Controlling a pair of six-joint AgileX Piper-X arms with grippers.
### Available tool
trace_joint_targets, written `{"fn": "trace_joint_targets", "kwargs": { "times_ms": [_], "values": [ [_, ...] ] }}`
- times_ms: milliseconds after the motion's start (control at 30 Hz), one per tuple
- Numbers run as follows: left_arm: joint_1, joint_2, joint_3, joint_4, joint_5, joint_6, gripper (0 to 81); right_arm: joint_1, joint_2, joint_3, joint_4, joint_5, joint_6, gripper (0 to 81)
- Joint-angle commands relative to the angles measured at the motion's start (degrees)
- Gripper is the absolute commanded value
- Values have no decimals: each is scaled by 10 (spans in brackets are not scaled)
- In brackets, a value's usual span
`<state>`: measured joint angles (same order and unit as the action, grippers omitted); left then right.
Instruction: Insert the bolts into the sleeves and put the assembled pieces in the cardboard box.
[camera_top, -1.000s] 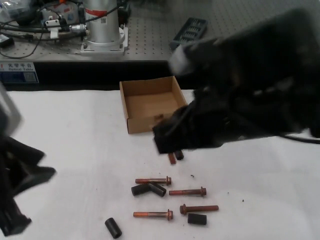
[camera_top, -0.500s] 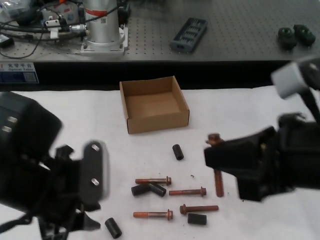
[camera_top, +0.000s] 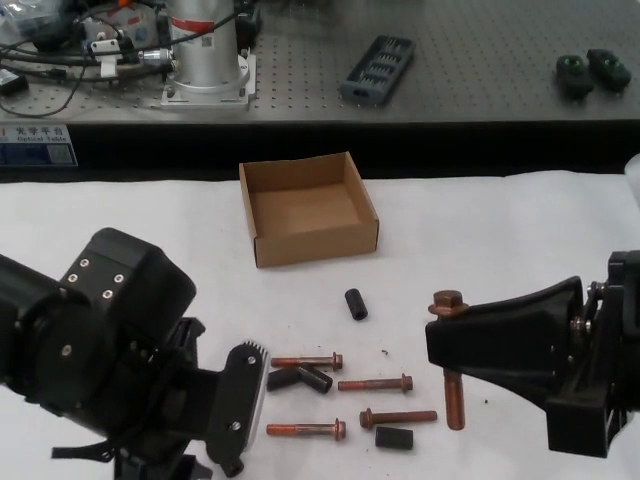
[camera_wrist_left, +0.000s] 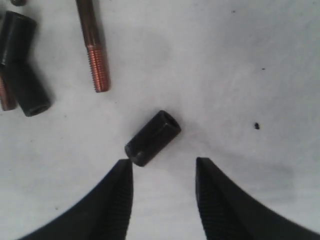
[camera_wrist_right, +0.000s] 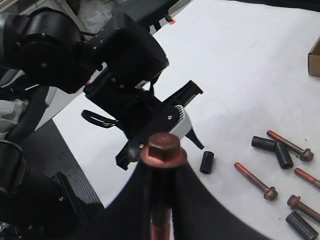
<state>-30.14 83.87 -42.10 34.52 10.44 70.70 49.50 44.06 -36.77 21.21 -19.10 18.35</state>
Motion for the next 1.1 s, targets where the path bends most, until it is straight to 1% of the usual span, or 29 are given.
{"fn": "trace_joint_targets", "kwargs": {
  "times_ms": [0,100,200,267,567,800,1000,1067],
  "values": [
    [-2,14,-7,-41,-4,32,384,-3,-6,-2,-14,-10,0,11],
    [-2,28,-7,-56,-9,67,384,-3,-6,-2,-14,-12,0,11],
    [-2,39,-7,-63,-9,71,384,-3,-6,-2,-14,-12,0,11],
    [-2,46,-7,-63,-9,89,384,-3,-6,-2,-14,-12,0,11],
    [-2,76,-7,-63,-9,94,384,-3,-6,-2,-14,-12,0,11],
    [-2,79,-7,-62,-9,94,293,-3,-6,-2,-14,-12,0,11],
    [-2,79,-7,-61,-9,84,291,-3,-6,-2,-14,-12,0,11],
    [-2,79,-7,-61,-9,71,267,-3,-6,-2,-14,-10,0,11]
  ]
}}
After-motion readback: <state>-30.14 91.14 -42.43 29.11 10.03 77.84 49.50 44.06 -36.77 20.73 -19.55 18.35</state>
